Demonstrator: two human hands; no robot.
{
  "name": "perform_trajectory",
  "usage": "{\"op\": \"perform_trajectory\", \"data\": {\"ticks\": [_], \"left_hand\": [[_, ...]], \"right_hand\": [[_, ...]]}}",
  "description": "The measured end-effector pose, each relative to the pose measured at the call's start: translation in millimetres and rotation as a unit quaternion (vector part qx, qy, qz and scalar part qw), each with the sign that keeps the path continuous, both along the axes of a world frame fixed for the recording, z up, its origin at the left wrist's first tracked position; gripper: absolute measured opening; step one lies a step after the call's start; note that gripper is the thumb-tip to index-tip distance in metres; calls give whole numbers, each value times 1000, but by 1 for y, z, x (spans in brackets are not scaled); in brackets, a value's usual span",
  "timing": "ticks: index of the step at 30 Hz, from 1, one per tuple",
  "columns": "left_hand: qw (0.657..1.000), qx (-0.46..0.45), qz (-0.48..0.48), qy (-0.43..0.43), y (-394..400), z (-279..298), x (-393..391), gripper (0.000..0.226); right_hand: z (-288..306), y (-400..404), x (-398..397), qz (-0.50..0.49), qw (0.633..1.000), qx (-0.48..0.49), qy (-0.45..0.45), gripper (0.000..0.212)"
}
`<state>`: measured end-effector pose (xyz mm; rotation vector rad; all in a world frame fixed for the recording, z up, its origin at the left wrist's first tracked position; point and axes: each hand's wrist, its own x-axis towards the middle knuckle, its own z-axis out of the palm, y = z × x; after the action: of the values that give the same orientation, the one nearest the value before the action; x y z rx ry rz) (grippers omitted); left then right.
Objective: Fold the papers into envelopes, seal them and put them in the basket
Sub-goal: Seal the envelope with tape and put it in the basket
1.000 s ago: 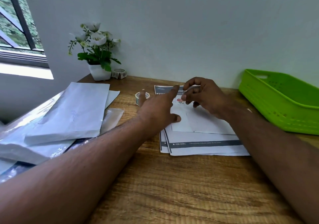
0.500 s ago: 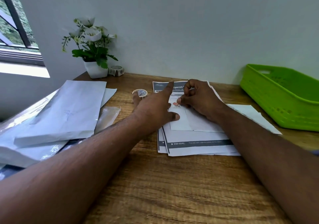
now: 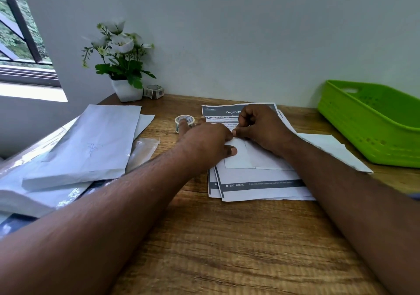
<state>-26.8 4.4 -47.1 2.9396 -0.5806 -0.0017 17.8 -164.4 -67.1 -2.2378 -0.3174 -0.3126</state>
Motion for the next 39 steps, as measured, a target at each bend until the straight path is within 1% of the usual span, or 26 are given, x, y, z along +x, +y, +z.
{"op": "perform_trajectory", "data": {"ticks": [3,6,11,14,20,23,26,29,31,33,35,37,39], "left_hand": [[999,34,-1,1,-2,2,-1,44],[998,55,-4,-2,-3,1,-1,43],[998,65,-15,-4,-2,0,2,42],[997,67,-26,-15,-1,1,4,40],[1000,19,-12,-9,6,2,11,41],[999,37,-2,-19,6,1,9,50],[998,60,-1,-34,5,2,6,53],[998,65,5,-27,4,2,3,56],[997,72,8,-24,6,1,4,58],[997,73,13,-19,7,0,5,59],[997,71,17,-18,8,0,7,60],[997,67,19,-19,8,0,8,62],[998,59,17,-16,8,-1,10,63]], "right_hand": [[1,0,-2,2,1000,-23,-16,22],[1,-2,-2,11,999,-28,-24,16],[7,-4,-3,37,995,-92,-6,5],[9,-6,0,42,995,-95,11,3],[10,-11,0,67,990,-108,61,14],[15,-12,-3,73,987,-121,77,22],[20,-11,-9,80,981,-142,101,27],[26,-12,-13,90,977,-110,161,33],[28,-9,-11,76,977,-73,186,27],[24,-1,-8,39,986,-52,152,21],[15,7,-5,7,995,-59,79,19],[9,10,-6,3,996,-83,31,10],[8,8,-7,18,996,-90,21,9]]}}
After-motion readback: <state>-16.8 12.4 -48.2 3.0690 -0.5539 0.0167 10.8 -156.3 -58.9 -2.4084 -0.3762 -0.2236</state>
